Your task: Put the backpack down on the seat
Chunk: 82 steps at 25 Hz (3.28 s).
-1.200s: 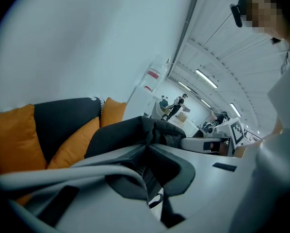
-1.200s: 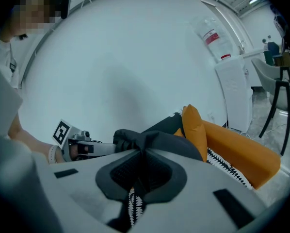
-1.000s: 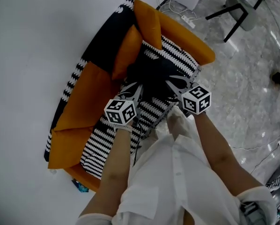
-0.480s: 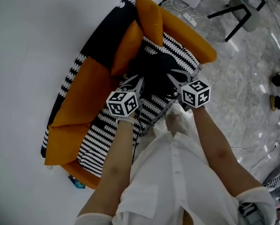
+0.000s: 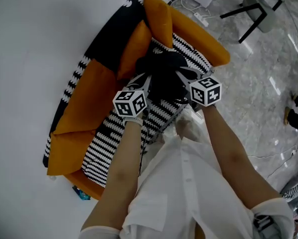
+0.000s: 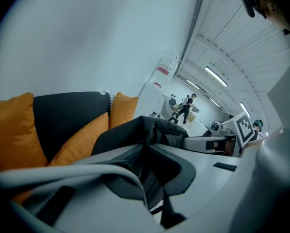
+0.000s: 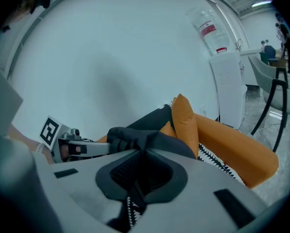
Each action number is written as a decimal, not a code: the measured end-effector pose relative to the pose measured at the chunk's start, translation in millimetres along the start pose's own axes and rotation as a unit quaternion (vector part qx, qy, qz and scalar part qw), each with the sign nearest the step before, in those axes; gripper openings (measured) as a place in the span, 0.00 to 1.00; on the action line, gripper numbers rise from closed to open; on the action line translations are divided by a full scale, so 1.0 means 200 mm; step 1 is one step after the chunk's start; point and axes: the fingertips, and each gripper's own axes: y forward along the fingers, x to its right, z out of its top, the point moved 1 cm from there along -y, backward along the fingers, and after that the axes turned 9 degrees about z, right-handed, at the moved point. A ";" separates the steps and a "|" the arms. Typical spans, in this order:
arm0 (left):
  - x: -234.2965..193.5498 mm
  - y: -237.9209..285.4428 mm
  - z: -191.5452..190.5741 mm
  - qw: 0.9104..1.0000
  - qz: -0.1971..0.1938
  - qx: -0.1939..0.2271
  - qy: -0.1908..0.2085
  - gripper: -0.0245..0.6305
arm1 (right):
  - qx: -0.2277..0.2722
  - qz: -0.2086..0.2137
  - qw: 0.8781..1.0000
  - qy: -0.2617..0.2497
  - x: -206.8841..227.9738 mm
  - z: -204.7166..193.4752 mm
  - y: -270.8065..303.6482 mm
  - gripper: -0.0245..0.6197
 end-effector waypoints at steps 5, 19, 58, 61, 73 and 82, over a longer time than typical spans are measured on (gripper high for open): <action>-0.02 0.01 0.00 1.000 0.006 -0.002 -0.004 0.11 | 0.000 -0.001 1.000 0.004 0.01 0.00 0.00 0.08; -0.05 -0.07 -0.04 1.000 0.012 -0.002 -0.023 0.26 | -0.018 -0.018 1.000 -0.006 -0.01 -0.03 -0.03 0.08; 0.11 -0.43 0.13 0.998 -0.005 0.057 -0.025 0.22 | -0.011 -0.024 0.998 -0.057 -0.38 0.11 -0.26 0.20; 0.15 -0.47 0.18 0.997 -0.017 0.070 -0.017 0.18 | 0.008 -0.017 0.998 -0.064 -0.42 0.15 -0.27 0.11; 0.15 -0.59 0.23 0.995 -0.015 0.100 -0.012 0.12 | 0.027 -0.018 0.995 -0.092 -0.49 0.16 -0.38 0.07; 0.14 -0.65 0.18 0.995 -0.006 0.103 -0.015 0.12 | 0.040 -0.015 0.995 -0.088 -0.50 0.17 -0.41 0.06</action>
